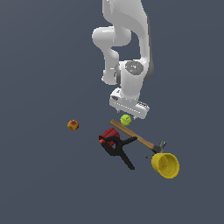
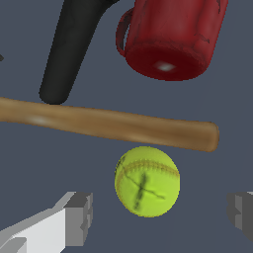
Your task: Pick up a designated object from a clutter of objects.
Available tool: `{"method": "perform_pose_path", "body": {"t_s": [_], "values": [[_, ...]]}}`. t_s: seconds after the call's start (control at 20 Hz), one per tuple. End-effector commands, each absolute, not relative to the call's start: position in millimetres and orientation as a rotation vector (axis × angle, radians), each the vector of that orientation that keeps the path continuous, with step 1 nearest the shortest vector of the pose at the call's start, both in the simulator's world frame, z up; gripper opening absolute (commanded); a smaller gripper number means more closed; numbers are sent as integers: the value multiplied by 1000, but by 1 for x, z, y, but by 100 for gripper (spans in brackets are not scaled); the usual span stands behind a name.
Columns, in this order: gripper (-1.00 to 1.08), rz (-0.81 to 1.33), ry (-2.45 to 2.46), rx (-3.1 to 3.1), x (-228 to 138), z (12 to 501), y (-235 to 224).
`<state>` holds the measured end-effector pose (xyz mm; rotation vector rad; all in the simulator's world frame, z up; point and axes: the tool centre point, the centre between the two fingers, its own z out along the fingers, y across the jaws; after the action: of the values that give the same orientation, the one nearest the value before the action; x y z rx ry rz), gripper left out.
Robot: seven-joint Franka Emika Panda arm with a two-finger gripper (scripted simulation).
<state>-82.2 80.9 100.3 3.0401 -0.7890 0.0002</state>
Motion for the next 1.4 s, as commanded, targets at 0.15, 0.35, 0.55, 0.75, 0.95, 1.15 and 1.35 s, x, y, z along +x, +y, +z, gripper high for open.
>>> {"method": "perform_pose_path", "body": {"t_s": [0.15, 0.35, 0.55, 0.75, 0.95, 1.15, 1.35], "values": [[100, 0, -830, 3030, -90, 92, 84], [100, -1, -827, 3030, -90, 92, 84], [100, -1, -827, 3030, -90, 85, 84], [100, -1, -829, 3030, -91, 71, 84], [100, -1, -831, 3030, -91, 53, 84], [100, 0, -832, 3030, -91, 43, 84], [-100, 0, -832, 3030, -91, 41, 85]]}}
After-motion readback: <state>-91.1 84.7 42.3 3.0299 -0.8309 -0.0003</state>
